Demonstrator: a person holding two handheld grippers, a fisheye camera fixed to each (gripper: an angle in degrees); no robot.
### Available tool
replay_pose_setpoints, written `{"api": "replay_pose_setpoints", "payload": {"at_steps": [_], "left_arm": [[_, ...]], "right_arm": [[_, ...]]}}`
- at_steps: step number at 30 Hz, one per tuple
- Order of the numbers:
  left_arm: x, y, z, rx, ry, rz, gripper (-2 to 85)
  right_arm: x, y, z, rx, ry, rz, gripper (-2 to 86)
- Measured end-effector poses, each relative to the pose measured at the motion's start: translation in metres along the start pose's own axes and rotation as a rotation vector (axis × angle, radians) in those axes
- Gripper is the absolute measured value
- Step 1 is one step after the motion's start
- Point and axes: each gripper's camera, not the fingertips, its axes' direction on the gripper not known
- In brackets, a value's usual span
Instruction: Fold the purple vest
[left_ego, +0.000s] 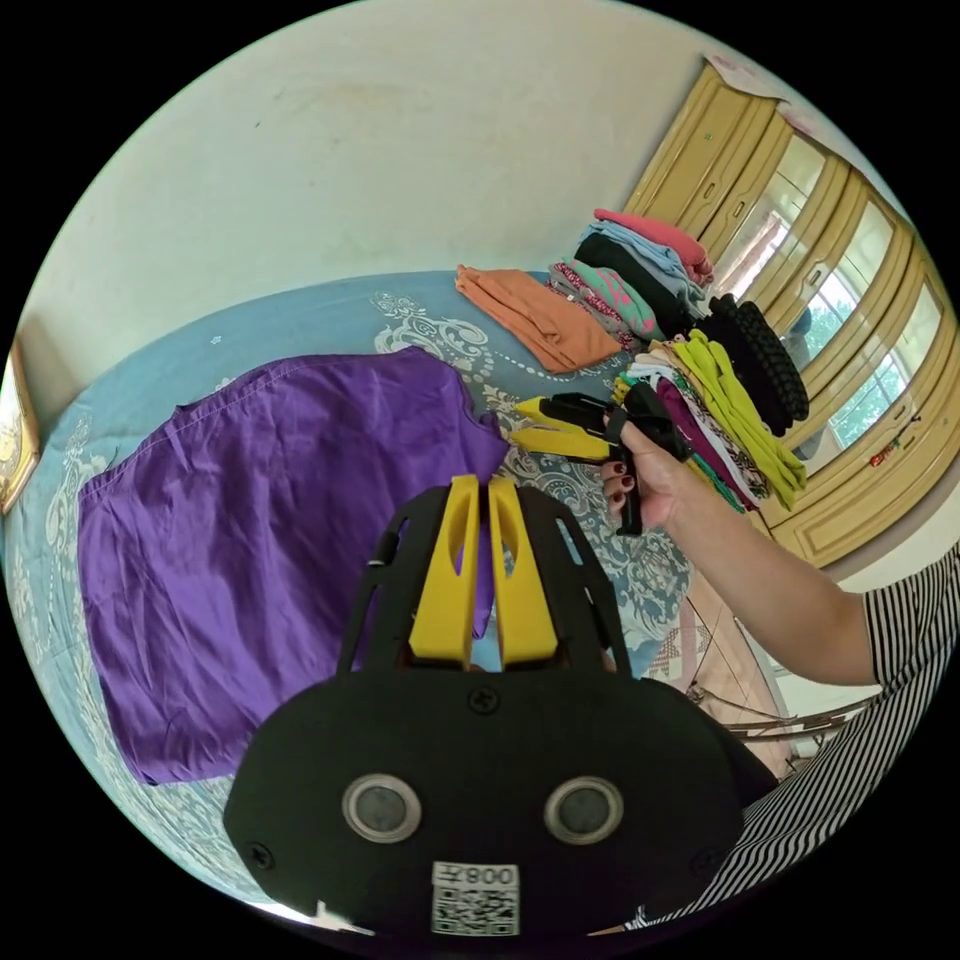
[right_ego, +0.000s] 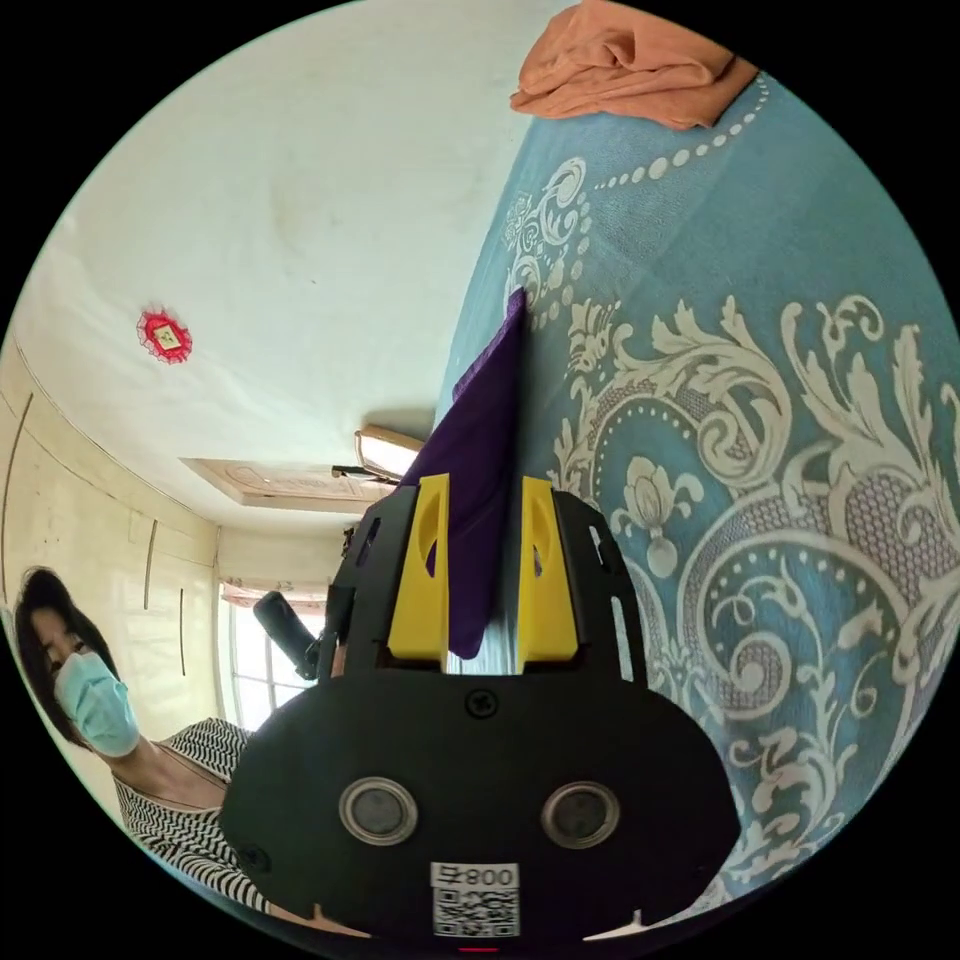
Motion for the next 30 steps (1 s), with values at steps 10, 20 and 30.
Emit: {"api": "replay_pose_setpoints", "payload": {"at_steps": [10, 20, 30], "left_arm": [[-0.025, 0.041, 0.007, 0.002, 0.030, 0.010, 1.4], [-0.048, 0.097, 0.032, -0.030, 0.088, 0.059, 1.5], [-0.111, 0.171, 0.019, 0.041, 0.142, -0.001, 1.4]], "right_arm": [[-0.011, -0.098, 0.060, -0.046, 0.013, 0.079, 13.2], [-0.057, -0.155, 0.110, -0.067, 0.031, 0.076, 11.3], [-0.140, -0.193, 0.160, -0.070, 0.078, 0.018, 2.1]]}}
